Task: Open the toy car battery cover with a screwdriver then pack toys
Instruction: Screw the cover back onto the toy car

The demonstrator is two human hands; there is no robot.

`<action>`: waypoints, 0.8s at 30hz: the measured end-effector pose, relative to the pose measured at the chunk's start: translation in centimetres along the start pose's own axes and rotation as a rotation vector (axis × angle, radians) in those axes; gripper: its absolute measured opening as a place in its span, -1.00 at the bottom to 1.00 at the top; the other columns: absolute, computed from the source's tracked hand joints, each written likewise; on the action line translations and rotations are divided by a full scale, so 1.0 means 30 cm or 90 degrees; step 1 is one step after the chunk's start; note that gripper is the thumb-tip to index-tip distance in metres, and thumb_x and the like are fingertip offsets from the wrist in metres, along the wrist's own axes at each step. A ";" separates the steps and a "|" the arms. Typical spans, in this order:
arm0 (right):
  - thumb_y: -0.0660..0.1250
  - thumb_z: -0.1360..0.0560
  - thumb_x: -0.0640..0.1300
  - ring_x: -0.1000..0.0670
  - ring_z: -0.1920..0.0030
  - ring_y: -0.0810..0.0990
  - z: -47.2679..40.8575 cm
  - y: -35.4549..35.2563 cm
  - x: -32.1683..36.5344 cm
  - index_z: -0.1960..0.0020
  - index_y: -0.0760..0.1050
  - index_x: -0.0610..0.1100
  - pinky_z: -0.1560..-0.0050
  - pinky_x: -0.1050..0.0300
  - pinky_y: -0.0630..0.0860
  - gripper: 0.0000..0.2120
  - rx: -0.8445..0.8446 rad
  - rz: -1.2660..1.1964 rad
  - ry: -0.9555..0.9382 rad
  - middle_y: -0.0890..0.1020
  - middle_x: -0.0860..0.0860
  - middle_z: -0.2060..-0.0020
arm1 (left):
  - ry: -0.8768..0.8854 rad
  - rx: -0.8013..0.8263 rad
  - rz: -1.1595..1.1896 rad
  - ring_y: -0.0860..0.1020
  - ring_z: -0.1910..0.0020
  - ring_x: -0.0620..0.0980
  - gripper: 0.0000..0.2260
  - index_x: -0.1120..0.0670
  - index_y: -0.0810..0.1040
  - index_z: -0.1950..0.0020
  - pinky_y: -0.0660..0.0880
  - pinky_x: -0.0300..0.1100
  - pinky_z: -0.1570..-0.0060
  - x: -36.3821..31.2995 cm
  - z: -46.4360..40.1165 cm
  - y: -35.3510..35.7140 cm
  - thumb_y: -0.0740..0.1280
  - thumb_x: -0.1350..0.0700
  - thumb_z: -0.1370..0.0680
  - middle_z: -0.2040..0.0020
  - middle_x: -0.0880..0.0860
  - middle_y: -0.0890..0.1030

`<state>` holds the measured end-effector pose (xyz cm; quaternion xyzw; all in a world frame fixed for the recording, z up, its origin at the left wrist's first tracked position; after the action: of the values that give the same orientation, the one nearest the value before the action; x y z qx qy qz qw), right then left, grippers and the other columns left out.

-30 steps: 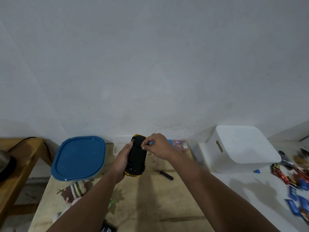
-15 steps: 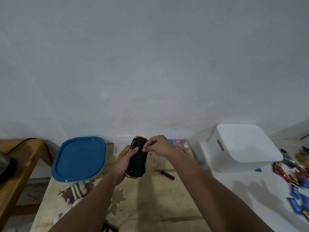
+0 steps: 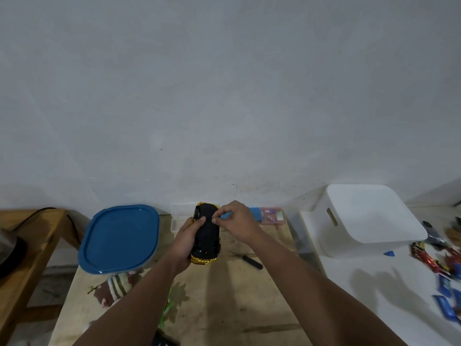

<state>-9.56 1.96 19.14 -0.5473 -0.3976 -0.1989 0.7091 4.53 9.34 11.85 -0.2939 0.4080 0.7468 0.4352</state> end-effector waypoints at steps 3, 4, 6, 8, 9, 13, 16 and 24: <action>0.47 -0.51 -0.01 0.16 0.05 0.54 0.007 0.014 0.004 0.01 0.70 0.08 -0.01 0.13 0.56 -0.92 0.003 0.088 -0.065 0.50 0.17 0.05 | 0.002 -0.006 0.005 0.66 -0.09 0.37 -0.69 0.15 0.53 -0.35 0.60 0.19 -0.08 0.007 0.000 0.002 0.35 0.02 -0.67 -0.18 0.36 0.66; 0.45 -0.52 0.01 0.14 0.03 0.54 0.009 0.020 0.001 -0.02 0.70 0.08 -0.02 0.12 0.56 -0.90 0.010 0.114 -0.082 0.50 0.14 0.02 | 0.005 -0.006 0.000 0.67 -0.05 0.34 -0.70 0.15 0.54 -0.34 0.63 0.13 -0.02 0.008 0.001 0.003 0.34 0.03 -0.67 -0.17 0.35 0.67; 0.43 -0.53 0.02 0.12 0.00 0.55 0.014 0.027 -0.001 -0.06 0.70 0.07 -0.02 0.09 0.56 -0.86 0.019 0.144 -0.112 0.51 0.12 -0.01 | 0.007 -0.009 -0.009 0.69 0.01 0.29 -0.72 0.14 0.55 -0.33 0.65 0.04 0.09 0.008 0.005 0.003 0.35 0.04 -0.67 -0.15 0.32 0.69; 0.42 -0.54 0.02 0.11 0.00 0.55 0.022 0.027 0.001 -0.09 0.69 0.06 0.01 0.08 0.57 -0.84 0.019 0.163 -0.135 0.51 0.13 -0.02 | 0.007 -0.012 -0.021 0.71 0.00 0.28 -0.73 0.12 0.56 -0.32 0.65 0.04 0.09 0.008 0.009 0.002 0.36 0.04 -0.66 -0.14 0.30 0.70; 0.41 -0.54 0.02 0.11 0.00 0.55 0.025 0.026 0.003 -0.10 0.69 0.06 0.01 0.08 0.56 -0.83 0.018 0.175 -0.146 0.51 0.13 -0.03 | 0.007 -0.013 -0.028 0.71 -0.01 0.28 -0.74 0.10 0.56 -0.32 0.66 0.05 0.07 0.007 0.011 0.002 0.36 0.04 -0.66 -0.13 0.29 0.70; 0.39 -0.55 0.01 0.02 0.01 0.58 0.040 0.033 0.026 -0.12 0.69 0.03 0.06 0.03 0.49 -0.80 0.017 0.287 -0.233 0.55 0.07 -0.03 | 0.020 -0.021 -0.064 0.74 0.01 0.22 -0.79 0.03 0.57 -0.29 0.66 0.03 0.07 -0.003 0.022 0.008 0.35 0.06 -0.67 -0.07 0.22 0.74; 0.38 -0.55 -0.01 -0.02 0.04 0.59 0.047 0.035 0.041 -0.10 0.70 0.00 0.06 0.00 0.43 -0.81 0.011 0.342 -0.271 0.58 0.04 0.01 | 0.027 -0.021 -0.092 0.74 0.00 0.21 -0.81 0.02 0.57 -0.29 0.67 0.06 0.03 -0.005 0.028 0.014 0.34 0.06 -0.68 -0.07 0.21 0.74; 0.42 -0.50 -0.01 0.11 0.08 0.56 0.010 0.009 0.040 0.07 0.68 0.05 0.02 -0.01 0.60 -0.93 0.060 0.239 -0.125 0.57 0.18 0.12 | 0.067 -0.017 -0.164 0.75 0.04 0.15 -0.81 0.06 0.53 -0.25 0.67 0.00 0.07 -0.027 0.042 0.026 0.39 0.09 -0.65 -0.04 0.17 0.74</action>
<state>-8.74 2.51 19.95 -0.5947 -0.3644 0.0096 0.7166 4.09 9.88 13.39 -0.3884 0.3789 0.6739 0.5014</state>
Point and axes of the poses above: each hand's wrist, its own z-axis away from the middle knuckle, its own y-axis out of the palm, x = y × z, the point moved 7 cm from there along -z, towards the middle knuckle
